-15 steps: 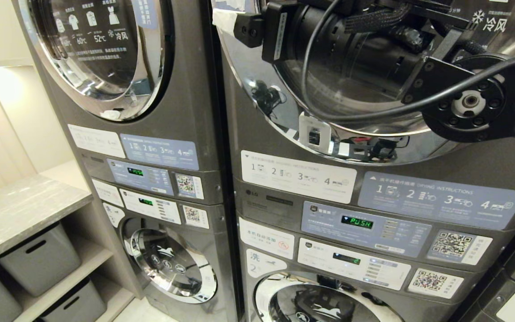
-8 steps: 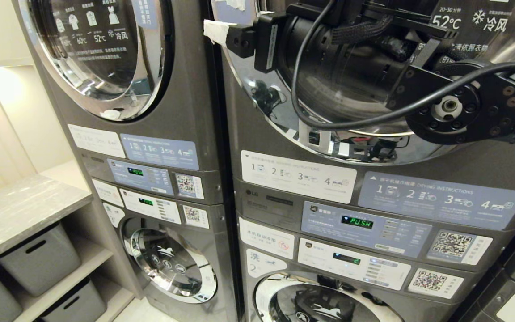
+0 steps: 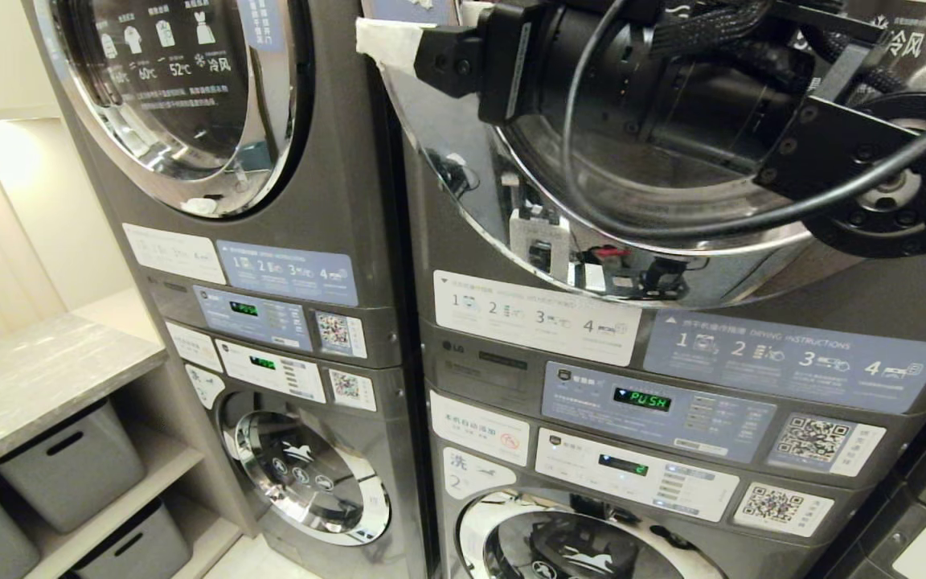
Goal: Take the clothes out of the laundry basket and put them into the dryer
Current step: Open the dryer
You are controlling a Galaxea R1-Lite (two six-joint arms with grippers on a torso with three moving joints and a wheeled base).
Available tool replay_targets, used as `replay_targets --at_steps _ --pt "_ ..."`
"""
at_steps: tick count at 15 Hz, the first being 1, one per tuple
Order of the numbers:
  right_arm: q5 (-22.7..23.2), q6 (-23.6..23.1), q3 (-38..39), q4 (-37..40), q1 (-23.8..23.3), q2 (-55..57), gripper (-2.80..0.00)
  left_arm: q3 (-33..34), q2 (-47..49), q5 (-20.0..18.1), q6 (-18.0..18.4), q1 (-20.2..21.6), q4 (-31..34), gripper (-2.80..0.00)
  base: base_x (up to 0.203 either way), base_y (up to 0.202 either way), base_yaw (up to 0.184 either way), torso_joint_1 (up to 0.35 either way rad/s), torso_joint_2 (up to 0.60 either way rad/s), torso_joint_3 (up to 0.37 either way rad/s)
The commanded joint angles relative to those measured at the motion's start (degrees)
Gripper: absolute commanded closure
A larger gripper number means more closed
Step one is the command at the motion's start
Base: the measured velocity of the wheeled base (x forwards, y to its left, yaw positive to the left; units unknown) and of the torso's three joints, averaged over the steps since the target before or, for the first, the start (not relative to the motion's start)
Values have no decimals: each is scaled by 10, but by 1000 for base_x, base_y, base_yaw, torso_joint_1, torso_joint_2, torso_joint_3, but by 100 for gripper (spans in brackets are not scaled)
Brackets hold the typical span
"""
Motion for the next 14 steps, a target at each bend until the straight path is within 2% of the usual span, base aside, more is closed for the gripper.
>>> replay_targets --at_steps 1,3,5,8,9,11,14 --pt "1 -1 39 -2 0 -47 -280 0 1 0 0 0 0 0 0 0 0 0 0 0" --pt "-10 2 94 -2 -3 -104 -280 0 1 1 0 0 0 0 0 0 0 0 0 0" --pt "-62 10 139 -2 -15 -163 -280 0 1 0 0 0 0 0 0 0 0 0 0 0" --pt "-248 25 131 1 -19 -197 -280 0 1 0 1 0 0 0 0 0 0 0 0 0" --pt "-285 34 107 7 -19 -205 -280 0 1 0 1 0 0 0 0 0 0 0 0 0" --pt "-308 43 92 37 -19 -238 -280 0 1 0 2 0 0 0 0 0 0 0 0 0" --pt "-313 45 90 100 -19 -311 -280 0 0 0 1 0 0 0 0 0 0 0 0 0"
